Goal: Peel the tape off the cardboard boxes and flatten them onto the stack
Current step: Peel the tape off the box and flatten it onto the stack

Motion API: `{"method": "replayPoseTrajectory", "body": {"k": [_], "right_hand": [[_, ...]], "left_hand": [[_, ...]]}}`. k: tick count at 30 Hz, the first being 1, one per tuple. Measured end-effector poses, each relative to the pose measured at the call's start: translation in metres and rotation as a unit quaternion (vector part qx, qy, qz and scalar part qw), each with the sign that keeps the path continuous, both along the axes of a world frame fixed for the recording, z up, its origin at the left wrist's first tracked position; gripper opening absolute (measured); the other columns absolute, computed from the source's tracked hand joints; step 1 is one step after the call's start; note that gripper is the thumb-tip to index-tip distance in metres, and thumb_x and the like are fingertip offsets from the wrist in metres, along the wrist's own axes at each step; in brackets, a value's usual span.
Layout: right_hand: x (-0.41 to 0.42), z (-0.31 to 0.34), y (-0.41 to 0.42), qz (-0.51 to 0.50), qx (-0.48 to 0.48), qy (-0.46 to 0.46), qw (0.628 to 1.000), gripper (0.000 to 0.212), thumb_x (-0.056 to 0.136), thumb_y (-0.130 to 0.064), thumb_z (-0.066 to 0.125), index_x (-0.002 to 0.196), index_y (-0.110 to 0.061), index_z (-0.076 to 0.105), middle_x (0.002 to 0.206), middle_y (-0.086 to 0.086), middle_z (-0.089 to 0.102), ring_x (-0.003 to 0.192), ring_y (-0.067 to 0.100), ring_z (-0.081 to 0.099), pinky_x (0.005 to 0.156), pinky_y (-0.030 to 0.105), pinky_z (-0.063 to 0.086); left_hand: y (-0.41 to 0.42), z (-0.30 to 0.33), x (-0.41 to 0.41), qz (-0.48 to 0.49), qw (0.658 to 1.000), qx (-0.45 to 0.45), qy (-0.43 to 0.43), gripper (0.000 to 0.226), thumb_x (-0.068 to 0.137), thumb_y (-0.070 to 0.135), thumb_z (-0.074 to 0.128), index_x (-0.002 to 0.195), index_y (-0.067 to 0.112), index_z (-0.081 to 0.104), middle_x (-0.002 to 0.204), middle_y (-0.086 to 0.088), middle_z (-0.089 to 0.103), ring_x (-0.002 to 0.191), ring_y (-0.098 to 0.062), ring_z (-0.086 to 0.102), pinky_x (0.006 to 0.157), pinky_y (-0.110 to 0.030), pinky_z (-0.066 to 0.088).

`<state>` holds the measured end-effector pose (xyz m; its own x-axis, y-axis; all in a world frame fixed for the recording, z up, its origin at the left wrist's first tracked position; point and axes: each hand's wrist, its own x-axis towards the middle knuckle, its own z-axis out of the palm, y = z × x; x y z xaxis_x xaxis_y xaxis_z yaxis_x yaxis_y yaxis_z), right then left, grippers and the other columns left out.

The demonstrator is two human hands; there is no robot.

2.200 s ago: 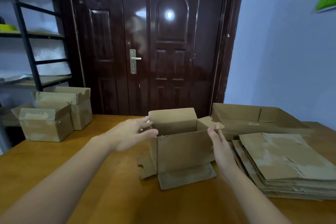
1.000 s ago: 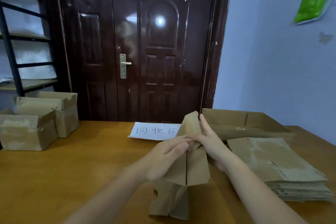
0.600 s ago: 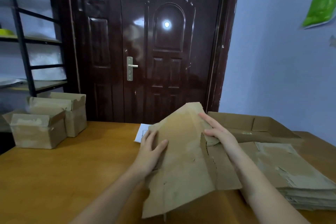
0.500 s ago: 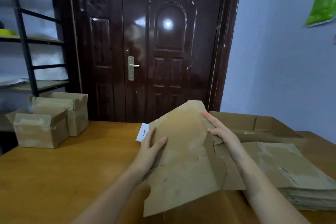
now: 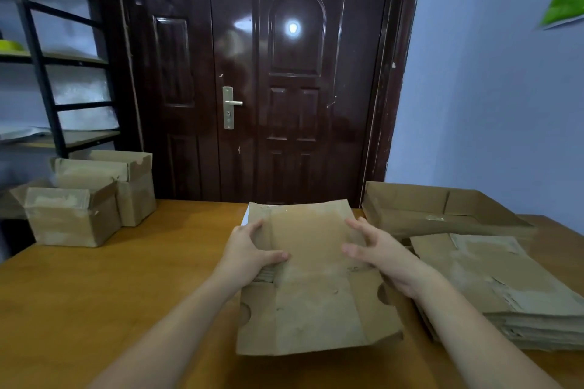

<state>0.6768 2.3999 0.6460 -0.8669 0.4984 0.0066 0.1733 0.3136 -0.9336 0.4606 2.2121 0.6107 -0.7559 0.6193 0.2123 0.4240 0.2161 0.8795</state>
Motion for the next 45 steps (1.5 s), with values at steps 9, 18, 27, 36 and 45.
{"method": "replayPoseTrajectory", "body": {"k": [9,18,27,36,45], "right_hand": [[-0.018,-0.057,-0.011,0.039,0.262,-0.189,0.946,0.133,0.061,-0.052,0.093,0.162,-0.016,0.015,0.17,-0.001,0.005,0.155,0.015,0.007,0.121,0.026,0.011],[-0.011,-0.087,0.012,0.067,0.373,-0.274,0.884,0.126,0.055,-0.106,0.04,0.16,-0.041,0.015,0.165,-0.023,0.008,0.143,0.013,0.007,0.115,0.044,0.011],[-0.005,-0.095,0.008,0.079,0.428,-0.276,0.857,0.115,0.067,-0.104,0.013,0.161,-0.038,0.004,0.168,-0.019,0.0,0.149,0.016,0.005,0.116,0.046,0.011],[-0.004,-0.097,-0.007,0.039,0.471,-0.269,0.839,0.111,0.069,-0.103,0.009,0.158,-0.038,0.018,0.162,-0.011,0.023,0.141,0.022,0.022,0.11,0.049,0.022],[-0.036,-0.072,-0.013,0.1,0.405,-0.22,0.882,0.099,0.084,-0.066,0.067,0.16,-0.041,0.008,0.168,-0.009,0.013,0.151,0.021,0.015,0.12,0.043,0.025]], "left_hand": [[0.002,-0.053,-0.005,-0.042,0.972,-0.2,0.115,0.093,0.071,0.071,0.079,0.15,0.031,0.049,0.169,0.007,0.003,0.14,-0.019,0.045,0.105,-0.032,0.043],[-0.002,-0.058,0.009,-0.043,0.863,-0.415,0.285,0.143,0.043,0.117,0.014,0.158,0.035,0.033,0.168,0.007,0.021,0.135,-0.029,0.033,0.107,-0.047,0.029],[-0.007,-0.044,0.037,-0.094,0.802,-0.476,0.348,0.11,0.083,0.093,0.009,0.164,0.02,0.021,0.17,-0.008,0.021,0.156,-0.031,0.016,0.122,-0.047,0.017],[-0.013,-0.043,0.069,-0.153,0.827,-0.475,0.259,0.149,0.053,0.112,0.023,0.165,0.017,0.002,0.174,-0.005,-0.002,0.159,-0.027,0.001,0.125,-0.049,0.01],[-0.04,-0.017,0.02,-0.301,0.79,-0.48,0.235,0.132,0.068,0.078,0.078,0.165,0.037,-0.001,0.171,0.019,-0.007,0.157,-0.01,-0.008,0.126,-0.042,0.002]]}}
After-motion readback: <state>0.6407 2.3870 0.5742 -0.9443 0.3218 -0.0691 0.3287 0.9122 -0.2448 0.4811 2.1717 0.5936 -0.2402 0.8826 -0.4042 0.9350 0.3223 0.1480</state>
